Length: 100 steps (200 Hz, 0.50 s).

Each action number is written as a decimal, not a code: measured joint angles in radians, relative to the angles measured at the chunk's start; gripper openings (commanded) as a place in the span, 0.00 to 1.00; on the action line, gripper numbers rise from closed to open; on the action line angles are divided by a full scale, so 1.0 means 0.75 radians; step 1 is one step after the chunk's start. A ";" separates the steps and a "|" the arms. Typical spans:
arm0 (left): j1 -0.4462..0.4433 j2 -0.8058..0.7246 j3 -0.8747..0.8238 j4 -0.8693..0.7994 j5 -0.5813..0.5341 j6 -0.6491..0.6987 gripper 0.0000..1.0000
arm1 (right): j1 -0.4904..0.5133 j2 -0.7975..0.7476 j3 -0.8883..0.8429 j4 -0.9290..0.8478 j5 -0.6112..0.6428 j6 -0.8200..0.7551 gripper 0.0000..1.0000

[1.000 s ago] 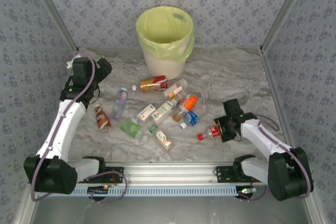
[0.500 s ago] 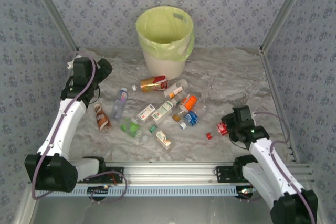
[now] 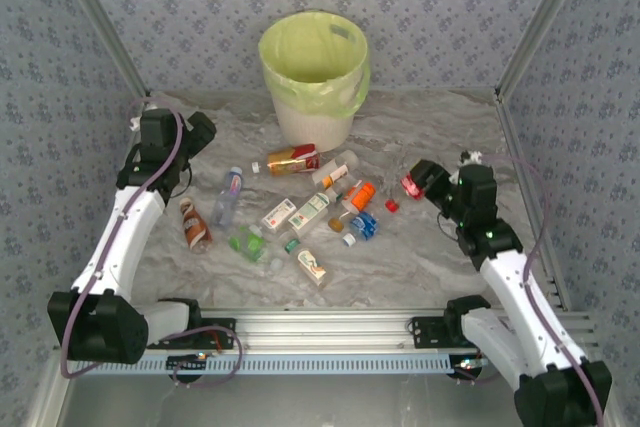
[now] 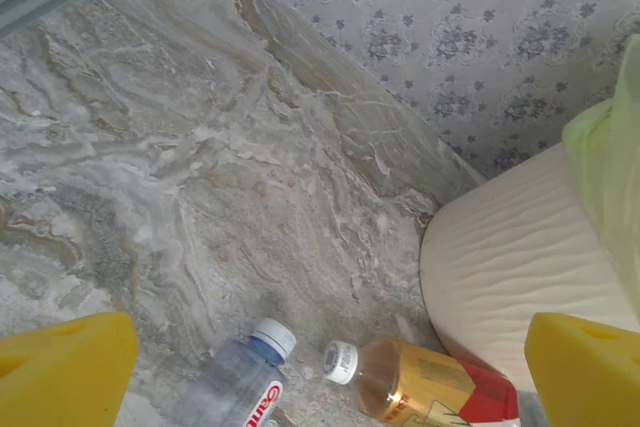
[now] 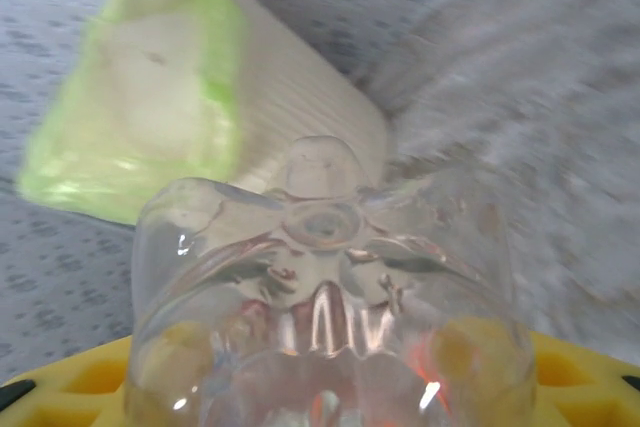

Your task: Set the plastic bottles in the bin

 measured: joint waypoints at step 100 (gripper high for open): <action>0.000 -0.008 -0.012 -0.030 0.074 0.000 1.00 | 0.149 0.797 0.989 0.283 -0.139 -0.298 0.47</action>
